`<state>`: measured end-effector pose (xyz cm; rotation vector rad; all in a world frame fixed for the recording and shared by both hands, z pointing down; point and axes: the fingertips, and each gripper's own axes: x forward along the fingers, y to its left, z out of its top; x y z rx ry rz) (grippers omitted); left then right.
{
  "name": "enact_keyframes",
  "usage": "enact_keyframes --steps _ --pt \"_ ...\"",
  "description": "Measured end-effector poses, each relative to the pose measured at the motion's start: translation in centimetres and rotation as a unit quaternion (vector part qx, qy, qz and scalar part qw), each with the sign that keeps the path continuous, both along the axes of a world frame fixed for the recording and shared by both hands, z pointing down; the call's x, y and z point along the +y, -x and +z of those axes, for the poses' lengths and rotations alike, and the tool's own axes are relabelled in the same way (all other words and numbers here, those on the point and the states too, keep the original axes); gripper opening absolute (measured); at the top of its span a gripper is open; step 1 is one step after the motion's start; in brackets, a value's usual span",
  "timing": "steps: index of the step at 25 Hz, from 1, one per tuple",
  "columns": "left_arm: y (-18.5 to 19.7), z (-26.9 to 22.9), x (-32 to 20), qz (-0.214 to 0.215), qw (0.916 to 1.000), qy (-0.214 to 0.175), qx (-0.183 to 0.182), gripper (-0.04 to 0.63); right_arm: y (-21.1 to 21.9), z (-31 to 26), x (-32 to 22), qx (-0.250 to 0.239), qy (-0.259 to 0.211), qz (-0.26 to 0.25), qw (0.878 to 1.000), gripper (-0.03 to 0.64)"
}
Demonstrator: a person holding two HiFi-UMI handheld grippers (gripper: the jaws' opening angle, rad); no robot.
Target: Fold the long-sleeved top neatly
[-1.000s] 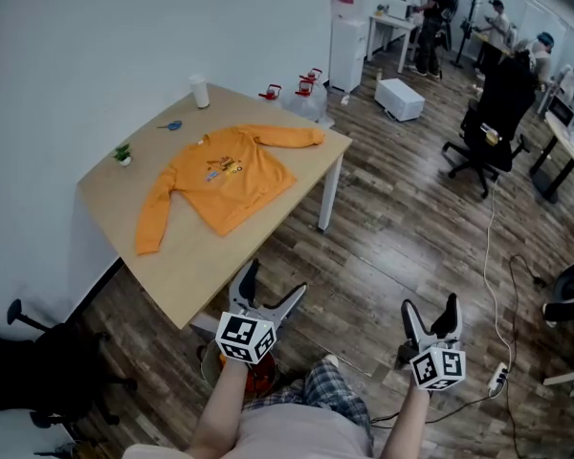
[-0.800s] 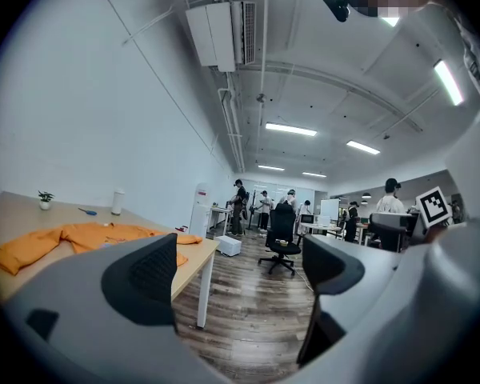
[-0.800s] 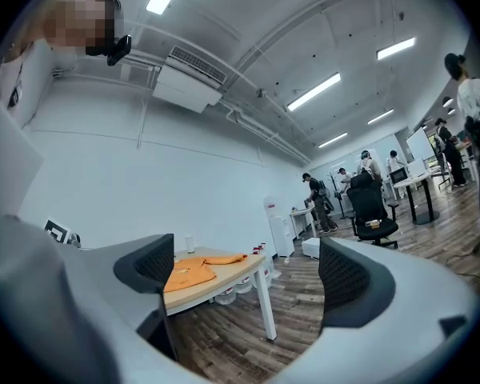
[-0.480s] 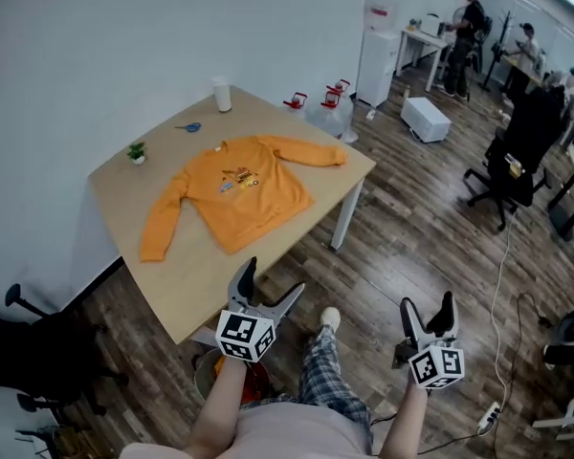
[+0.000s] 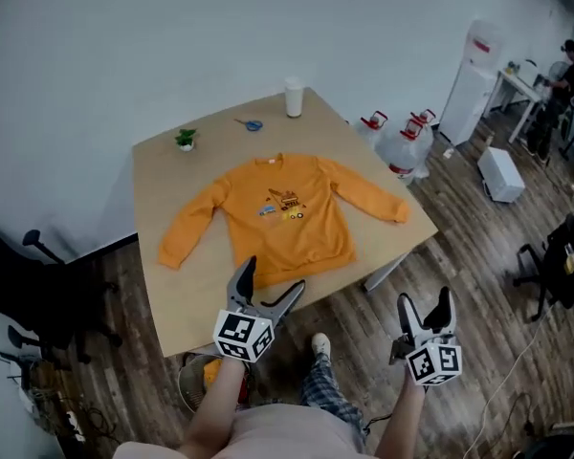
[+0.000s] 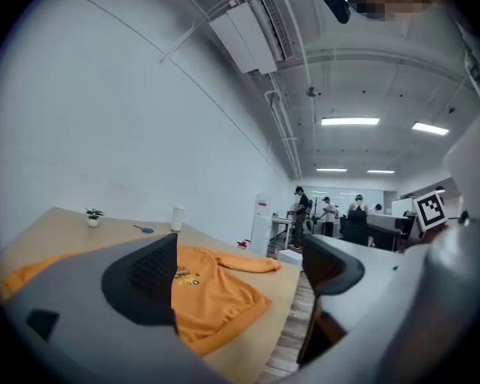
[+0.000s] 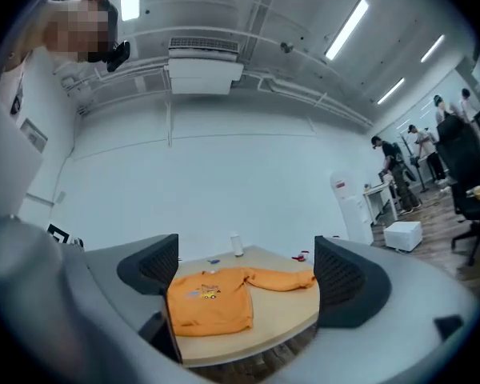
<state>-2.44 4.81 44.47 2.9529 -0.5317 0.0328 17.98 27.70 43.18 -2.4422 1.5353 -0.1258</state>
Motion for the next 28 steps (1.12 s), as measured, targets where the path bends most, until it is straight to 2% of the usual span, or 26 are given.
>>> enact_keyframes --steps 4,10,17,23,28 --pt "-1.7 -0.5 -5.3 -0.074 0.9972 0.001 -0.005 0.471 -4.7 -0.7 -9.0 0.002 0.009 -0.08 0.997 0.514" --pt "-1.4 -0.8 -10.6 -0.181 0.9834 0.004 -0.011 0.471 -7.5 -0.8 -20.0 0.006 0.026 -0.196 0.98 0.512" --pt "2.6 -0.2 -14.0 -0.262 0.9646 0.003 -0.034 0.471 -5.4 0.0 -28.6 0.008 0.045 -0.292 0.955 0.512" --pt "5.5 0.8 -16.1 -0.302 0.9526 0.013 -0.036 0.471 -2.1 -0.1 -33.1 0.016 0.051 -0.336 0.94 0.508" --pt "7.1 1.6 -17.9 -0.327 0.9438 0.027 -0.04 0.471 0.3 0.0 -36.6 0.029 0.073 -0.363 0.929 0.502"
